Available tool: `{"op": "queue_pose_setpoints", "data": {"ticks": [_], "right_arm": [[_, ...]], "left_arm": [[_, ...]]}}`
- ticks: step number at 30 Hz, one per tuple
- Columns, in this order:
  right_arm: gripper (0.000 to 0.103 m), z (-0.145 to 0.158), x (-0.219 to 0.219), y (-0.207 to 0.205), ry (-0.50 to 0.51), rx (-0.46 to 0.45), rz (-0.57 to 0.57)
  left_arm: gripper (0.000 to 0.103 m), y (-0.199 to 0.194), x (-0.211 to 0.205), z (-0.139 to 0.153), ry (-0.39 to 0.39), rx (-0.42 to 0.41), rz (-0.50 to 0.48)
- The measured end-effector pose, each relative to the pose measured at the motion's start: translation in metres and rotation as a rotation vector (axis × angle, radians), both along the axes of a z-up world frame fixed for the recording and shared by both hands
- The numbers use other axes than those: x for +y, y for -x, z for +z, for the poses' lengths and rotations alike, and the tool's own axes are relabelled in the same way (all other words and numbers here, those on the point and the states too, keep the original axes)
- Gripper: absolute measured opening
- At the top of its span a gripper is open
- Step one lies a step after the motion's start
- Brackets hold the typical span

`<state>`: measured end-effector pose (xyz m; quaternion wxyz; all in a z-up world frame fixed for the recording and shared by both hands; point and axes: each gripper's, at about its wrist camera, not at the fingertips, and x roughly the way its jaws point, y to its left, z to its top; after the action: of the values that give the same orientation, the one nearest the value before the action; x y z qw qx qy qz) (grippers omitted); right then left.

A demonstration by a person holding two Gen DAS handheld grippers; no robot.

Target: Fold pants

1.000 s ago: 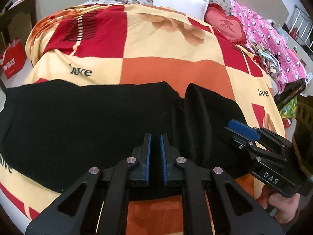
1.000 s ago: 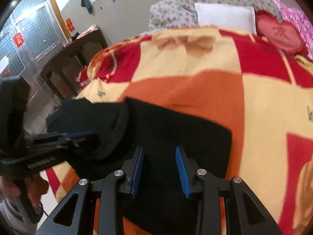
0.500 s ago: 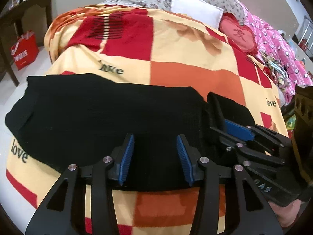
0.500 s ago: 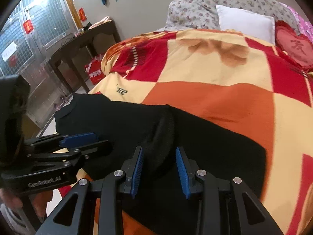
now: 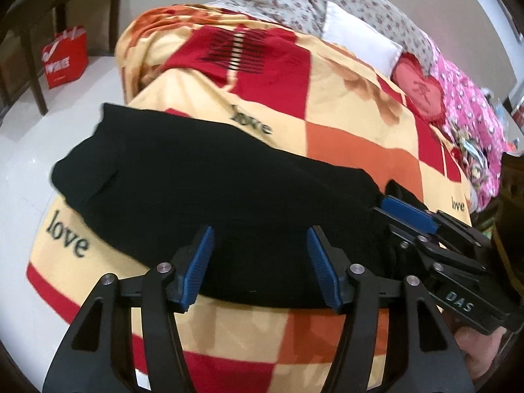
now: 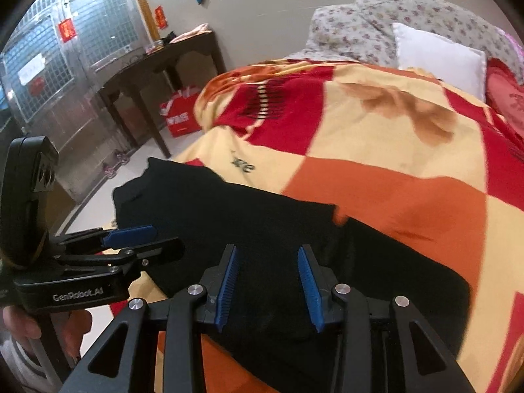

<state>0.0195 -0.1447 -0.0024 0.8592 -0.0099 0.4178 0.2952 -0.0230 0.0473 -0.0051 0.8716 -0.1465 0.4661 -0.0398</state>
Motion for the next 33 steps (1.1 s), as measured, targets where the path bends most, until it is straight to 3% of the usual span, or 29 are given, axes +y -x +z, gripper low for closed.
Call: {"op": "queue_pose_setpoints", "data": {"ticks": [8,14,15,20,30,32,33], "right_arm": [[0.038,-0.016,0.07,-0.029,0.036,0.022,0.126],[0.038,-0.02,0.107,-0.052,0.026,0.007,0.151],[0.038,-0.021,0.114,-0.057,0.03,0.003,0.155],[0.038,-0.039,0.144,-0.081,0.119,0.035,0.157],[0.038,-0.032,0.127,-0.092,-0.017,0.089,0.13],[0.038,-0.026,0.122,-0.092,-0.043,0.09,0.117],[0.038,-0.019,0.117,-0.092,-0.053,0.085,0.106]], "left_arm": [[0.059,0.023,0.056,-0.003,0.079,-0.002,0.151],[0.071,0.04,0.092,-0.005,0.134,-0.016,0.283],[0.076,0.04,0.097,-0.008,0.141,-0.009,0.297],[0.076,0.031,0.109,-0.028,0.209,0.054,0.349],[0.082,0.002,0.097,-0.028,0.196,-0.004,0.369],[0.065,-0.002,0.095,-0.028,0.213,-0.035,0.347],[0.046,-0.003,0.091,-0.025,0.181,-0.047,0.341]]}}
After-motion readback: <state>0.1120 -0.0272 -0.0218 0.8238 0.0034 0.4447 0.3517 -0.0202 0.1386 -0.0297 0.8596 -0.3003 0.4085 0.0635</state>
